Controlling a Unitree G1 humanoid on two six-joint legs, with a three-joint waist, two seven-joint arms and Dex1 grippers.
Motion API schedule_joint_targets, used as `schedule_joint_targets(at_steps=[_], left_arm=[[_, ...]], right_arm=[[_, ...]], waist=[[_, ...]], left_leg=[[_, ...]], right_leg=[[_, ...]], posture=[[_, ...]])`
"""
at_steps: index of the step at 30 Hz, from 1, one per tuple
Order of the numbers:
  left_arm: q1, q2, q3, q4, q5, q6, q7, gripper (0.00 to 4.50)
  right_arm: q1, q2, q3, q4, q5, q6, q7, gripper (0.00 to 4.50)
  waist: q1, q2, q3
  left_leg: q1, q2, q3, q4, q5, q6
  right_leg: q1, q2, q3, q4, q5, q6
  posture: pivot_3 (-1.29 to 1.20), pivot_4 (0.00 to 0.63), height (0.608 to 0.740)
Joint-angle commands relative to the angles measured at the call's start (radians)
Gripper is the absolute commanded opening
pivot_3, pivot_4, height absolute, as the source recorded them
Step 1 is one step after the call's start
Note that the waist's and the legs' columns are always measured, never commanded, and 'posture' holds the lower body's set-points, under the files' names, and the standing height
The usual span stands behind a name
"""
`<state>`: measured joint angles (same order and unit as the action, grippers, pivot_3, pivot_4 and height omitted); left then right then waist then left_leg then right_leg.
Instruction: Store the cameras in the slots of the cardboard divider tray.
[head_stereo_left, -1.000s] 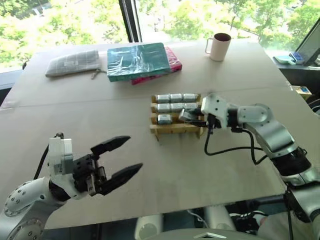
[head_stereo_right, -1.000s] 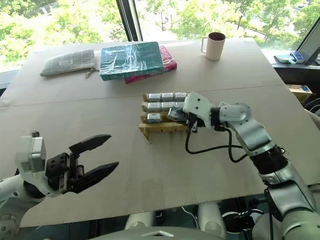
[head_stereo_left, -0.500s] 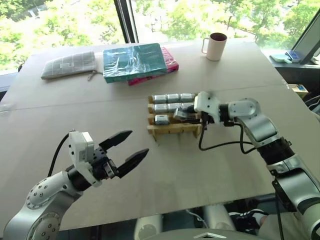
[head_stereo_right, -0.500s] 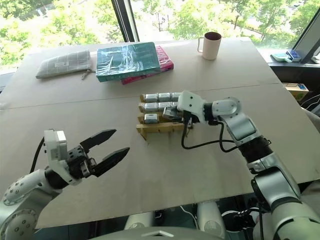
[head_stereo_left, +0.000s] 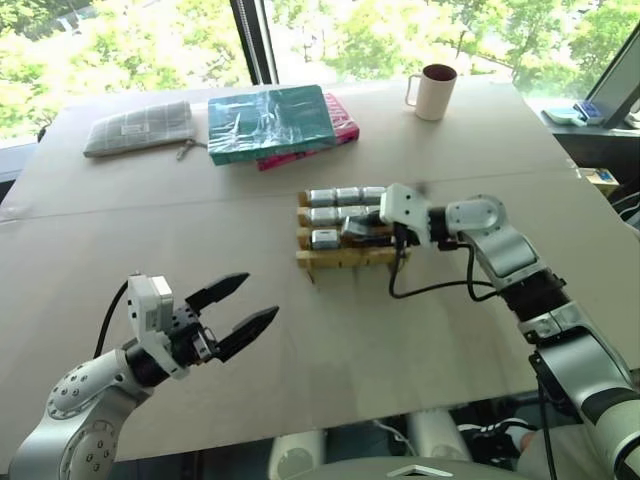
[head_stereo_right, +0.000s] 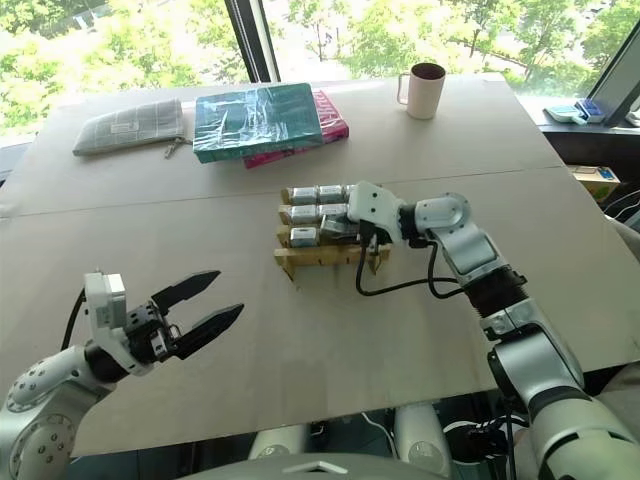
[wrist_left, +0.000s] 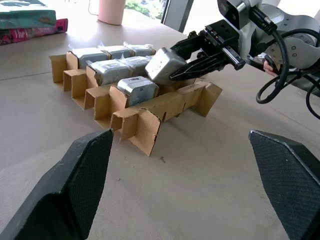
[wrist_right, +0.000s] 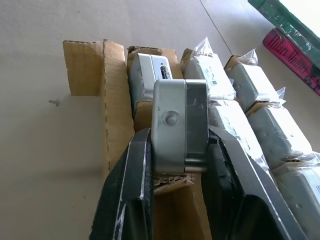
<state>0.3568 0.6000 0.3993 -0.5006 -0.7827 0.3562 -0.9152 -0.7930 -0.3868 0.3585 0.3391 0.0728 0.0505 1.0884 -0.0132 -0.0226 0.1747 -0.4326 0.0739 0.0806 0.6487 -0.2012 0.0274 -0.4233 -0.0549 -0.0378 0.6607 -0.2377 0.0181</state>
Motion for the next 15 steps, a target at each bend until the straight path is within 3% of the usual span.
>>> schedule_joint_targets(at_steps=[1, 10, 15], left_arm=[[0.013, -0.007, -0.003, -0.069, -0.006, -0.015, 0.012, 4.50], [0.047, -0.024, -0.020, -0.105, 0.007, -0.031, 0.018, 4.50], [0.013, -0.019, -0.020, -0.019, 0.025, -0.061, -0.030, 4.50]], right_arm=[[0.001, -0.015, -0.002, 0.007, -0.019, -0.033, 0.027, 0.76], [-0.051, -0.009, 0.022, 0.079, -0.029, -0.020, 0.135, 0.76], [-0.087, 0.013, -0.018, 0.096, -0.013, -0.010, 0.125, 3.14]], waist=[[0.000, 0.000, 0.000], [0.000, 0.000, 0.000], [0.000, 0.001, 0.000]], left_leg=[[0.000, 0.000, 0.000, 0.000, 0.000, 0.000], [0.000, 0.000, 0.000, 0.000, 0.000, 0.000], [0.001, 0.000, 0.000, 0.000, 0.000, 0.000]], right_leg=[[0.000, 0.000, 0.000, 0.000, 0.000, 0.000], [0.000, 0.000, 0.000, 0.000, 0.000, 0.000], [0.000, 0.000, 0.000, 0.000, 0.000, 0.000]], posture=[[0.00, 0.150, 0.740], [0.00, 0.150, 0.740], [0.00, 0.150, 0.740]])
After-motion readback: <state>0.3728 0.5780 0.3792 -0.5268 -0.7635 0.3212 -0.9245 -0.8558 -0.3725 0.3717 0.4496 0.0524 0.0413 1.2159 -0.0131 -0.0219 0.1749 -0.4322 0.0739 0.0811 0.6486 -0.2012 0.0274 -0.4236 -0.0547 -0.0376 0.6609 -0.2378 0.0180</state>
